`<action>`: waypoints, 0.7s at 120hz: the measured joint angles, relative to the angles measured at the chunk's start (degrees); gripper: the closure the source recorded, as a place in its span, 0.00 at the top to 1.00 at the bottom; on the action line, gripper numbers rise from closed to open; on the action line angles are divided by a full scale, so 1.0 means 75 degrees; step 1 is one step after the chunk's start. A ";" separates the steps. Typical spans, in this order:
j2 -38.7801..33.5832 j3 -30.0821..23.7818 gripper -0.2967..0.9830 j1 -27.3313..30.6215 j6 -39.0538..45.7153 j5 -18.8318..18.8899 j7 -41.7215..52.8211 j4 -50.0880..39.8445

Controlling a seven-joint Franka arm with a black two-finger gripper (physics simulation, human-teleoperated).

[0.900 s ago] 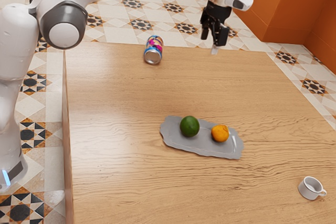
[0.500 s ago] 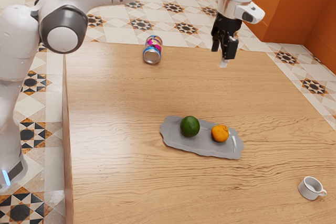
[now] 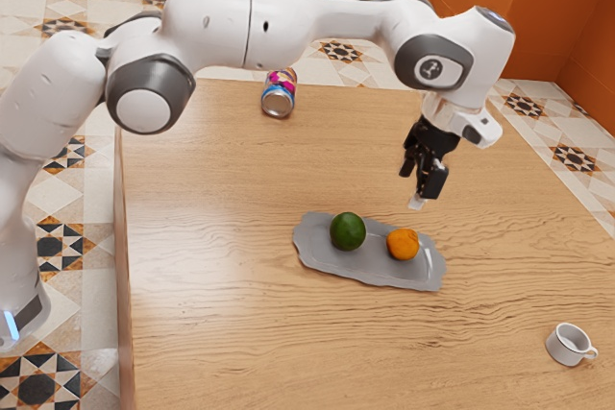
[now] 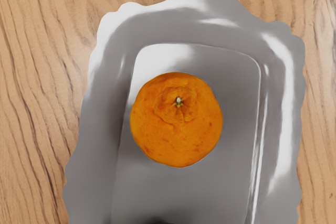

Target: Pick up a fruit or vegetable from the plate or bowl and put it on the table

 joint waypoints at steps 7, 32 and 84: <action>0.0109 0.0003 0.77 -0.0074 0.0070 0.0003 0.0004 0.0010; 0.0402 0.0005 0.77 -0.0295 0.0364 -0.0002 0.0016 0.0027; 0.0508 0.0043 0.77 -0.0320 0.0546 -0.0003 0.0038 0.0031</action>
